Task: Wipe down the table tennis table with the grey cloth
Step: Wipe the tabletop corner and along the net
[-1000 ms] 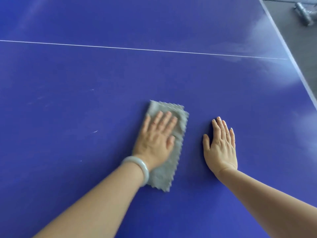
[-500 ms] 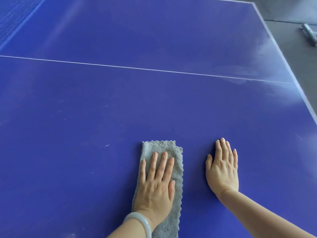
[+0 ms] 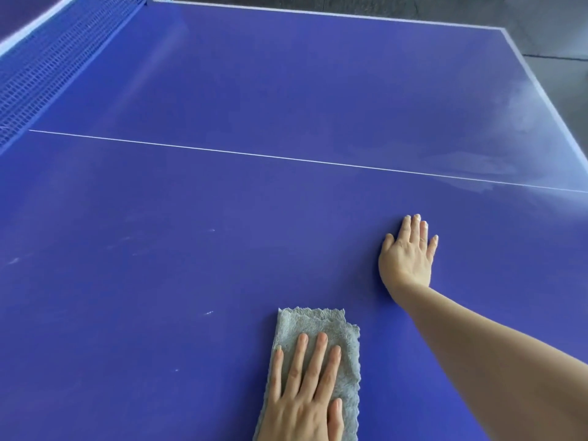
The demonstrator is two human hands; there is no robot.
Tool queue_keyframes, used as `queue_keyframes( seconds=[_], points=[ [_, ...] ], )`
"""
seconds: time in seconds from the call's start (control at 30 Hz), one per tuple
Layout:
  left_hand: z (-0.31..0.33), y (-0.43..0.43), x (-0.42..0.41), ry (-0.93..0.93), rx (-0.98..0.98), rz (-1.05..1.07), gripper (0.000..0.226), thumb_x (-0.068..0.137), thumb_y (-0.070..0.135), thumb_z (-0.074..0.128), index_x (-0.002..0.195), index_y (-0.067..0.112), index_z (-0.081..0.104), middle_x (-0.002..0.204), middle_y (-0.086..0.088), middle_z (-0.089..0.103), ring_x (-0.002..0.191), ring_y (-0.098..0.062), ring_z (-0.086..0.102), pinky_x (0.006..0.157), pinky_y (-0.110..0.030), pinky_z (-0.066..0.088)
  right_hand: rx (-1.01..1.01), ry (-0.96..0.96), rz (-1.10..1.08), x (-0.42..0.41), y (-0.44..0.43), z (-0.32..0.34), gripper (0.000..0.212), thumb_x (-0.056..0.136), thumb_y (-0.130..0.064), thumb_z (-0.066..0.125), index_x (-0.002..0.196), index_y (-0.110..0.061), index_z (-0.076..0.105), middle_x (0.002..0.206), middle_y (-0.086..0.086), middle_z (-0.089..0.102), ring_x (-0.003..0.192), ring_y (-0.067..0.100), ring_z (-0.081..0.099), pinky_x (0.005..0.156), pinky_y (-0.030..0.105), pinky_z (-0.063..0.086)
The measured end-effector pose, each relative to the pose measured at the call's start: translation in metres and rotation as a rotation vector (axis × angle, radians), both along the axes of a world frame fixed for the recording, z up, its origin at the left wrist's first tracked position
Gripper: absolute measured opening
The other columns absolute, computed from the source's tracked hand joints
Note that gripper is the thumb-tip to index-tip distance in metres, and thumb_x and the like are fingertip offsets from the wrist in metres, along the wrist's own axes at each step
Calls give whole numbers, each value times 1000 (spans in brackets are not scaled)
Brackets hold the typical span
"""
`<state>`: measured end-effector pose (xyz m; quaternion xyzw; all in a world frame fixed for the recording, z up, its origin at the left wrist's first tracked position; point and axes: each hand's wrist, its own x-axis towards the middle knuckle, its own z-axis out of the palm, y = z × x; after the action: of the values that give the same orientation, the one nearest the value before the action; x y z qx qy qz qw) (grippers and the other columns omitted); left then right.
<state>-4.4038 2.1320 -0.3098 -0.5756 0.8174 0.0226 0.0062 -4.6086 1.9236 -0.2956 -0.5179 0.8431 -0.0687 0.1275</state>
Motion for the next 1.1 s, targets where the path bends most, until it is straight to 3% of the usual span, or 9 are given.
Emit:
queue_keyframes(
  seconds=[0.1,0.17,0.23,0.33,0.43,0.63,0.77,0.9,1.1],
  points=[
    [-4,-7,-2,12,-12,-31,58,87,45,40,137,24,58,145,-2,53,134,-28,47,98,-54,40,4,48,-7,3,-3,-8,62,103,-33,16,159,-12,0,167,0,-6,153,15,-10,123,40,-11],
    [-2,-26,-11,75,-15,-74,62,82,46,48,139,25,57,149,-2,49,136,-29,48,101,-54,38,5,54,-5,0,-3,-11,63,103,-34,17,159,-12,1,167,-1,-6,153,14,-10,123,40,-12],
    [5,-63,-26,130,77,-127,69,83,47,51,148,25,46,160,-2,33,146,-28,33,111,-54,28,-1,48,2,-4,-4,-12,63,103,-36,18,159,-13,2,167,-1,-5,153,13,-10,123,38,-12],
    [11,-143,-45,136,95,-192,65,98,46,29,159,27,15,167,3,0,154,-23,-2,121,-55,8,-16,27,2,-5,-3,-12,65,102,-42,20,159,-15,3,167,-4,-5,152,9,-12,122,35,-13],
    [8,-215,-36,62,68,-148,63,100,47,15,159,31,-1,165,9,-14,152,-17,-15,122,-50,-4,-26,37,2,-7,-3,-13,66,102,-44,20,159,-15,2,167,-5,-5,152,9,-13,122,34,-14],
    [4,-228,-13,18,12,286,62,100,44,5,159,25,0,166,2,-4,153,-25,-3,122,-54,0,4,77,8,-4,-4,-16,68,101,-45,14,159,-15,-5,166,-4,-11,151,12,-17,122,38,-15],
    [7,-216,-71,91,47,-38,61,100,40,12,159,24,10,167,3,4,153,-27,1,120,-57,4,-5,71,14,-6,-4,-17,68,100,-45,14,159,-16,-5,166,-3,-12,151,12,-17,121,39,-16],
    [8,-288,-79,18,52,-255,58,103,43,19,158,33,6,166,10,-1,153,-19,-3,121,-52,1,-28,55,45,-9,-4,-19,61,102,-44,16,159,-29,-1,166,-6,-11,152,12,-16,121,38,-17],
    [5,-359,-37,79,48,71,57,103,46,21,158,34,8,166,11,1,153,-18,-2,123,-48,-4,-41,52,39,-10,-4,-21,61,102,-45,15,158,-31,-3,166,-8,-12,151,12,-17,121,39,-18]
  ],
)
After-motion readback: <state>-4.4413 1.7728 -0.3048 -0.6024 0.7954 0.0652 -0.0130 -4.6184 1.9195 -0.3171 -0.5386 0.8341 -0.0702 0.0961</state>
